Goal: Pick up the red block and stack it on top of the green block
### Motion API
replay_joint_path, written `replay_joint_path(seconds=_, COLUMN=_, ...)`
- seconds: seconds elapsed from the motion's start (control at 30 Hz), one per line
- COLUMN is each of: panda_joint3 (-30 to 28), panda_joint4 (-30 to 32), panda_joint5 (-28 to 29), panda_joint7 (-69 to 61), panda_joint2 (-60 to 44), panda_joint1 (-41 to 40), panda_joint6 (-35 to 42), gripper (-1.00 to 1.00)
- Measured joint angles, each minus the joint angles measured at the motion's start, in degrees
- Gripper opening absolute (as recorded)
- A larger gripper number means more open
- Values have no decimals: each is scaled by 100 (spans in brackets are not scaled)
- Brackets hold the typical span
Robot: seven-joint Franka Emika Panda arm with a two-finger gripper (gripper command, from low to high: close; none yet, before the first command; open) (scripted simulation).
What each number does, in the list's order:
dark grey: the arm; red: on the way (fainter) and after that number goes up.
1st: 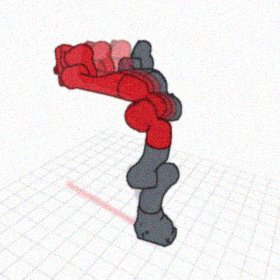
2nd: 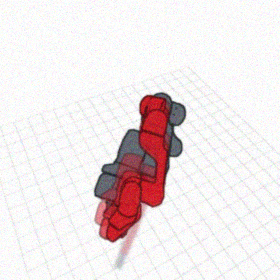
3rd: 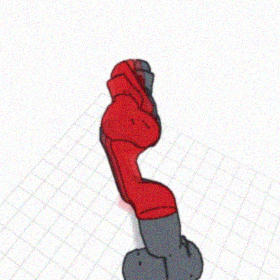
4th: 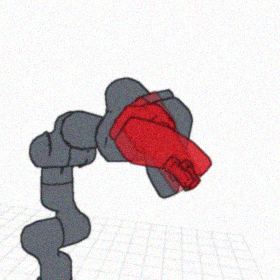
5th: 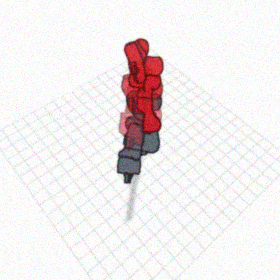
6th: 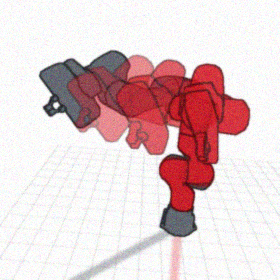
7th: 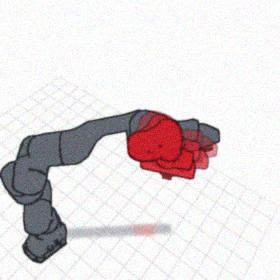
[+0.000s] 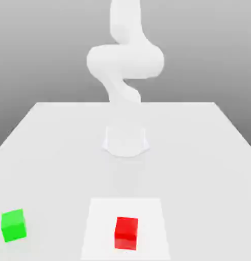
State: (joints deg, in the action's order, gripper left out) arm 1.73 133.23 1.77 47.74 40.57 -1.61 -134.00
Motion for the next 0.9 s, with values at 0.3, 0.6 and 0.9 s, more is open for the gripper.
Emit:
replay_joint_path(seconds=0.3, panda_joint3=404, panda_joint4=523, panda_joint5=598, panda_joint7=656, panda_joint2=-1935, panda_joint1=-441, panda_joint6=-794, gripper=0)
replay_joint_path(seconds=0.6, panda_joint3=457, panda_joint4=1046, panda_joint5=709, panda_joint7=957, panda_joint2=-3786, panda_joint1=-577, panda_joint6=-1605, gripper=0)
replay_joint_path(seconds=0.9, panda_joint3=487, panda_joint4=1298, panda_joint5=327, panda_joint7=837, panda_joint2=-5538, panda_joint1=-559, panda_joint6=-2707, gripper=0)
